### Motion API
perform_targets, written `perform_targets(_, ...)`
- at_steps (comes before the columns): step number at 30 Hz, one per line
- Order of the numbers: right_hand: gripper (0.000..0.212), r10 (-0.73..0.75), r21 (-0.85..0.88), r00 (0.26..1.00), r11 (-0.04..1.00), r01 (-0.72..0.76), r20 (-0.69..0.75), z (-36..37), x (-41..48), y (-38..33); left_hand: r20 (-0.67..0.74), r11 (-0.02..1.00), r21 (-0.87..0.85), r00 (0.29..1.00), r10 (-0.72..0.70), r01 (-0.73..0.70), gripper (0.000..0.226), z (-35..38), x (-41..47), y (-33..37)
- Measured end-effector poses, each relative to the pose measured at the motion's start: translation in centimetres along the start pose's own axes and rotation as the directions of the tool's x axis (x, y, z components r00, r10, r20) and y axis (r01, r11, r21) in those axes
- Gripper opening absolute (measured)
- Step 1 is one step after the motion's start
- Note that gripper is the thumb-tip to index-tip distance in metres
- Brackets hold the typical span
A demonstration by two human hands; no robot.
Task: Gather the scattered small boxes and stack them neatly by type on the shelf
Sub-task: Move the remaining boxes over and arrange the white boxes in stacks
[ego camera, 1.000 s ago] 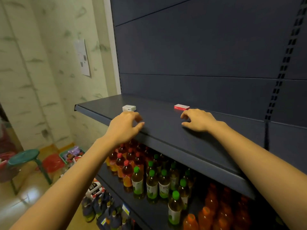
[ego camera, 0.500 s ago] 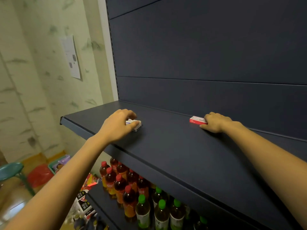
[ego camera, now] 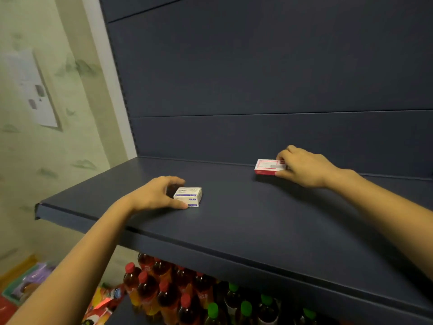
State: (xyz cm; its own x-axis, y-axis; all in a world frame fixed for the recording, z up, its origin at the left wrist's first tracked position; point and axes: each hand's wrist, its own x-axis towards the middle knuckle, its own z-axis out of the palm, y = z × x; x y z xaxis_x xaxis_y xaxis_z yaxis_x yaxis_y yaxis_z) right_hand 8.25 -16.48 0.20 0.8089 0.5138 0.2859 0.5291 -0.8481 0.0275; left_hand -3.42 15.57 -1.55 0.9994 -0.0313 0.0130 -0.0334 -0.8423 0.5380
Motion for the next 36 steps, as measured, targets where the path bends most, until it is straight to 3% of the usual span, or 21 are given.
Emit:
perform_targets(3, 0.043, 0.009, 0.006, 0.999, 1.0, -0.008, -0.053, -0.7, -2.1, -1.5, 0.035, 0.995, -0.012, 0.995, 0.098, -0.098, 0.037, -0.6, 0.9, -0.5)
perform_targets(9, 0.042, 0.113, 0.021, 0.987, 0.994, -0.111, -0.118, -2.1, -8.2, -2.2, -0.122, 0.962, 0.018, 0.954, 0.273, -0.273, 0.033, 0.5, 3.2, 3.3)
perform_targets(12, 0.042, 0.197, 0.008, 0.973, 0.98, -0.198, -0.122, -2.9, -11.6, -1.6, -0.186, 0.925, -0.044, 0.913, 0.362, -0.376, 0.032, 2.4, 4.0, 6.5)
perform_targets(19, 0.041, 0.403, -0.021, 0.903, 0.912, -0.41, -0.146, -5.3, -20.0, 1.4, -0.132, 0.81, -0.157, 0.825, 0.55, -0.565, 0.031, 7.0, 4.2, 14.7)
perform_targets(27, 0.038, 0.524, -0.078, 0.836, 0.838, -0.541, -0.165, -9.1, -30.6, 6.3, -0.081, 0.703, -0.227, 0.732, 0.676, -0.674, 0.035, 12.7, 1.5, 25.2)
perform_targets(36, 0.038, 0.568, -0.108, 0.811, 0.805, -0.583, -0.14, -12.6, -43.4, 13.3, -0.064, 0.646, -0.324, 0.697, 0.714, -0.691, 0.041, 21.9, -3.9, 37.6)
